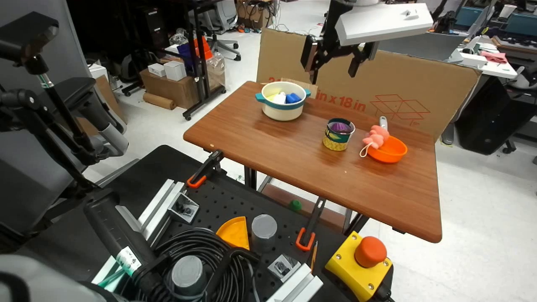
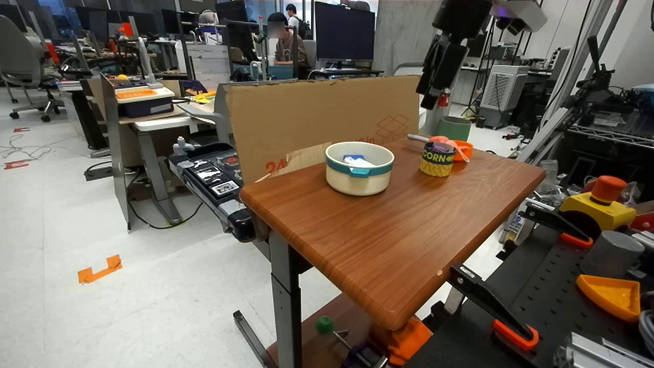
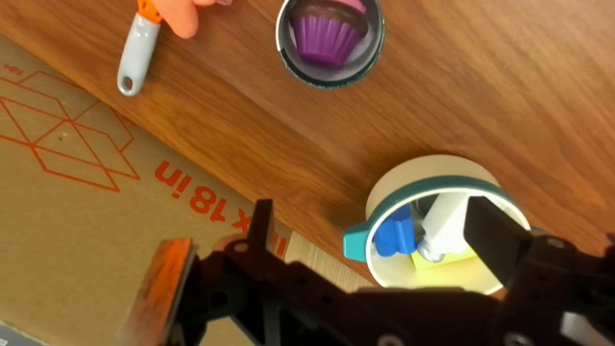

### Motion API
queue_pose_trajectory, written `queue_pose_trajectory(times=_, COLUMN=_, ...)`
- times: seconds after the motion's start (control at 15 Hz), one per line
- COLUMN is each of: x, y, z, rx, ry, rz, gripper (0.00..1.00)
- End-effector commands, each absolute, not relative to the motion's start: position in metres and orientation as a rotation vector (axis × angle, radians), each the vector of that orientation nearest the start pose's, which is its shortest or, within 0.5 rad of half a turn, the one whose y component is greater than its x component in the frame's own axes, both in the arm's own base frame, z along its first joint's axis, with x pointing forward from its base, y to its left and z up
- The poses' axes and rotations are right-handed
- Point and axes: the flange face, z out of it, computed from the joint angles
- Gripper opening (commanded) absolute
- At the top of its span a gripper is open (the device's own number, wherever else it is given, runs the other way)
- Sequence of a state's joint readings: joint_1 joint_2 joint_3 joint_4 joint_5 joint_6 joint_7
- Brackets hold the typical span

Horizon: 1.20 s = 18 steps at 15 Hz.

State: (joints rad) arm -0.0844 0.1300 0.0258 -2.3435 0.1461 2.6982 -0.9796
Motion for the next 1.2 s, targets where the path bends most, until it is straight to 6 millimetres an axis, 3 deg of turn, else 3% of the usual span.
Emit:
queue_pose_trajectory(times=0.0, x=0.532, y=-0.041, z=0.281, rx=-2.946, ry=-1.227, rz=-0.26, gripper=1.0)
queue_pose_trajectory(times=0.33, x=0.534, y=-0.052, z=0.258, rx=-2.946, ry=-1.169, rz=-0.071, gripper=1.0)
queue_pose_trajectory(times=1.13, x=0.542, y=-0.07, z=0.26, rx=-2.884, ry=-1.081, rz=0.08, gripper=1.0)
